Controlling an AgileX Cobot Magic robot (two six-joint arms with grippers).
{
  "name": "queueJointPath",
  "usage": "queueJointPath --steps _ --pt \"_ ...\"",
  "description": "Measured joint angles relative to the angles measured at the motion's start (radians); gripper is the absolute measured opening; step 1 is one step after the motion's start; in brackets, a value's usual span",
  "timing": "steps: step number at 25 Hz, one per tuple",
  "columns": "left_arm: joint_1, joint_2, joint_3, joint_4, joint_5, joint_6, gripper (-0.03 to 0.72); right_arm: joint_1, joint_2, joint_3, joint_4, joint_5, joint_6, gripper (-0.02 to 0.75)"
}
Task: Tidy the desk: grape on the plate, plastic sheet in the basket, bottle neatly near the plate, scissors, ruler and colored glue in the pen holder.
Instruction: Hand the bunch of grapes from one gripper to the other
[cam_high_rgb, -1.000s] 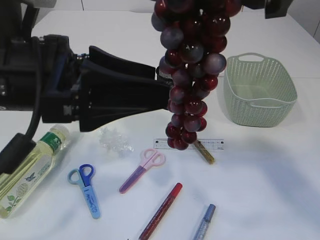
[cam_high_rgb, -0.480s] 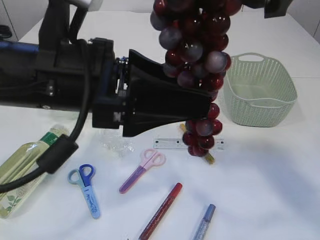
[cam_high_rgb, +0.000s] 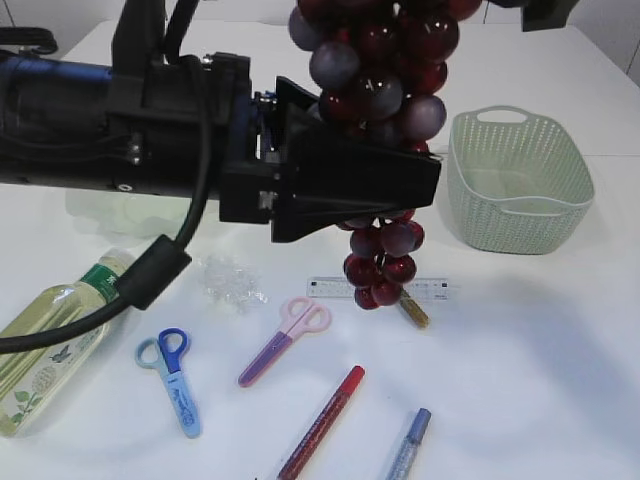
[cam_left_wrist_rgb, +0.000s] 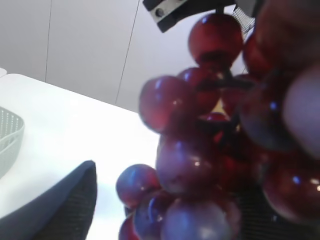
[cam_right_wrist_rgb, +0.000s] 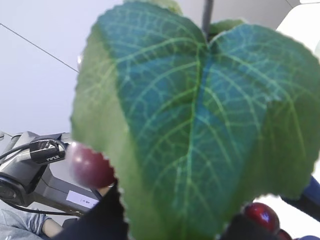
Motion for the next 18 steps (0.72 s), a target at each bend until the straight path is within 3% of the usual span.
queueJointPath --steps 3,6,11,13,18 --pt "0.0 0.0 -0.002 0.0 0.009 0.002 0.596 0.0 0.0 0.0 0.002 0.0 -0.008 0.149" --pt "0.0 0.0 -0.002 0.0 0.013 0.002 0.53 0.0 0.0 0.0 0.002 0.002 -0.015 0.149" --pt "0.0 0.0 -0.002 0.0 0.017 0.004 0.281 0.0 0.0 0.0 0.002 0.002 -0.018 0.149" --pt "0.0 0.0 -0.002 0.0 0.019 0.004 0.214 0.0 0.0 0.0 0.005 0.002 -0.018 0.149" --pt "0.0 0.0 -0.002 0.0 0.02 0.004 0.169 0.0 0.0 0.0 0.005 0.002 -0.034 0.149"
